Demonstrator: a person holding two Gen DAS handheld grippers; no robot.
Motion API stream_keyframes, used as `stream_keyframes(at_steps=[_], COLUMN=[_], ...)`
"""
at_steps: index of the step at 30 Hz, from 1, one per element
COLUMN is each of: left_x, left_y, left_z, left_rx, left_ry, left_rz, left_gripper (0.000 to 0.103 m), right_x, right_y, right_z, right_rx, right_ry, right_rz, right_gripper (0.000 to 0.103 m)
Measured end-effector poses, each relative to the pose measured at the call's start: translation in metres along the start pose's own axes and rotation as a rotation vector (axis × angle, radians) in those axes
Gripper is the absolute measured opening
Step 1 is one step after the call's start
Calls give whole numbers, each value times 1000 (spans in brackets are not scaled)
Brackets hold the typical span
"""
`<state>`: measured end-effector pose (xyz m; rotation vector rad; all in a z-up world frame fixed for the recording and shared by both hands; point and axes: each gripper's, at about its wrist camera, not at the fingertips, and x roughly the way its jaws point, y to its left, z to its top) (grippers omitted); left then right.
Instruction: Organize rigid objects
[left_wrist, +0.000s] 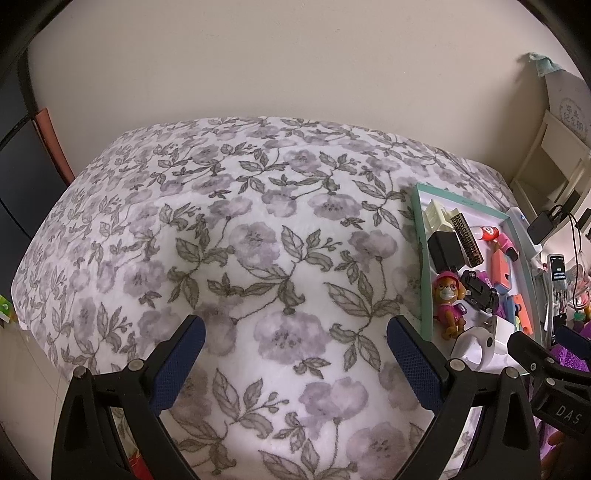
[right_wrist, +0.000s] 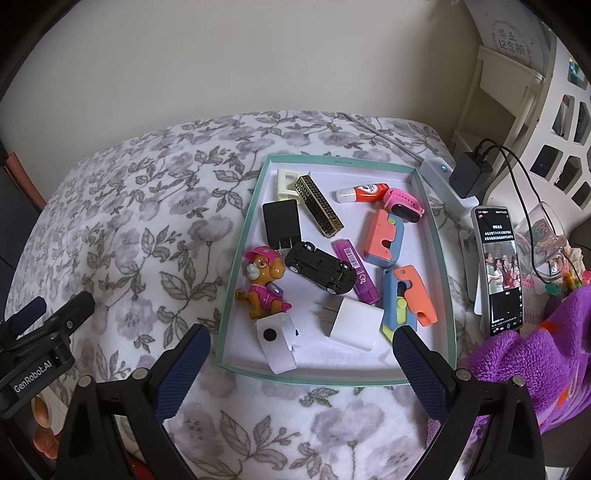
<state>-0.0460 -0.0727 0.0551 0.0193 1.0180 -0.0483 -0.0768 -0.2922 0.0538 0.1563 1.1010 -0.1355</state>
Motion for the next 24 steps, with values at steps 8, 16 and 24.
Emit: stream_keyframes(at_steps=[8, 16, 24], left_x=[0, 1, -2], left_y=[-1, 1, 3], left_z=[0, -1, -1], left_rx=[1, 0, 0], left_ry=[1, 5, -8], left_rz=[1, 3, 12], left_gripper=[99, 99, 99], right_x=[1, 1, 1], right_y=[0, -1, -1], right_z=[1, 1, 0], right_rx=[-4, -6, -3], right_ry=[3, 4, 4], right_rz=[1, 0, 0], right_gripper=[101, 101, 101])
